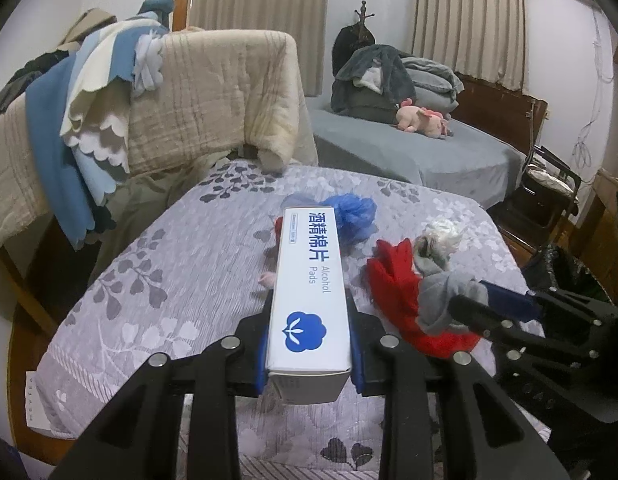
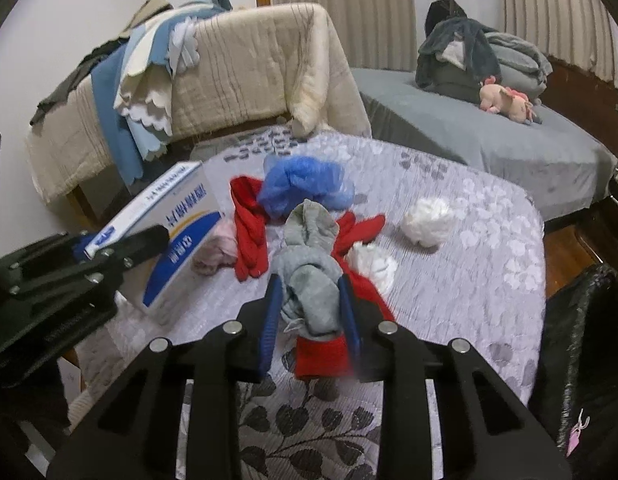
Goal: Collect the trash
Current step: 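Grasp the grey sock with the right tool while the left tool holds the box, then carry the box and grey sock into the trash bin and open both tools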
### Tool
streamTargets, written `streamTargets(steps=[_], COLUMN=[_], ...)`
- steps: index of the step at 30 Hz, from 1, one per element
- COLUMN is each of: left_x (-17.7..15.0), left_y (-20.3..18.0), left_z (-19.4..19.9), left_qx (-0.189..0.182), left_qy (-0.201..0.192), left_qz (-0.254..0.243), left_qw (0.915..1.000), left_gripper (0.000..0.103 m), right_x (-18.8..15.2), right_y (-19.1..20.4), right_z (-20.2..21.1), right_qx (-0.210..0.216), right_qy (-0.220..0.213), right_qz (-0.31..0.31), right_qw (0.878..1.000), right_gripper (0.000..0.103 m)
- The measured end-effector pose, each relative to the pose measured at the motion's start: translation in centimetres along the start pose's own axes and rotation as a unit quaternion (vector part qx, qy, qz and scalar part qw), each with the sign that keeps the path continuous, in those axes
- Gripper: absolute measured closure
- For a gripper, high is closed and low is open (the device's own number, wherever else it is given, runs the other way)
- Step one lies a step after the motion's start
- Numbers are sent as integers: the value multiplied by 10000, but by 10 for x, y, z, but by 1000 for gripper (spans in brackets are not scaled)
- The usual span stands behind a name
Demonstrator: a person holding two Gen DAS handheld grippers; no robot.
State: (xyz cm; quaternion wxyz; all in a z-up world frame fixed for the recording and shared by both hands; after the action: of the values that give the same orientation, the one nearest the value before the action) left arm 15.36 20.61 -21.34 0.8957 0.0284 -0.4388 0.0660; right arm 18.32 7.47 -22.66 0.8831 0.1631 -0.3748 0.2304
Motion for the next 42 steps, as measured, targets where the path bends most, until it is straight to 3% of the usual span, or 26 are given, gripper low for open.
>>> streamTargets(steps=[12, 23, 32, 42], left_x=[25, 46, 54, 47], left_y=[-39, -104, -184, -276], left_z=[19, 32, 45, 50], left_qx=[-211, -709, -1355, -2093], left_qy=[-231, -451, -566, -533], left_qz=[-213, -548, -918, -1369], left_qw=[9993, 9950, 9849, 9668], left_gripper=[73, 73, 73, 73], right_x=[32, 36, 18, -16], right_y=[-31, -88, -150, -232], right_z=[57, 112, 157, 208], right_qx=[-150, -586, -1160, -1960], right_qy=[-538, -877, -1006, -1056], right_qz=[-255, -568, -880, -1368], right_qw=[9981, 9928, 9842, 9653], right_gripper=[75, 75, 75, 75])
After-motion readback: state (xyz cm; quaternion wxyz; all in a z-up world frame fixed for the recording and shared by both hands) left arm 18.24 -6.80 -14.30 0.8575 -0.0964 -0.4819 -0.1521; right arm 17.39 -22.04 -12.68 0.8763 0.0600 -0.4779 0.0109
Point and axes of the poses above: each gripper's, at about its wrist camera, not at the fingertips, and z roughly against the way its jaws point, y to its left, x to its top, the point moved 9 cm from there along -z, roughly the way its jaws point, and after that the axes turned 4 degrees about -z, right-handed, at the moved point
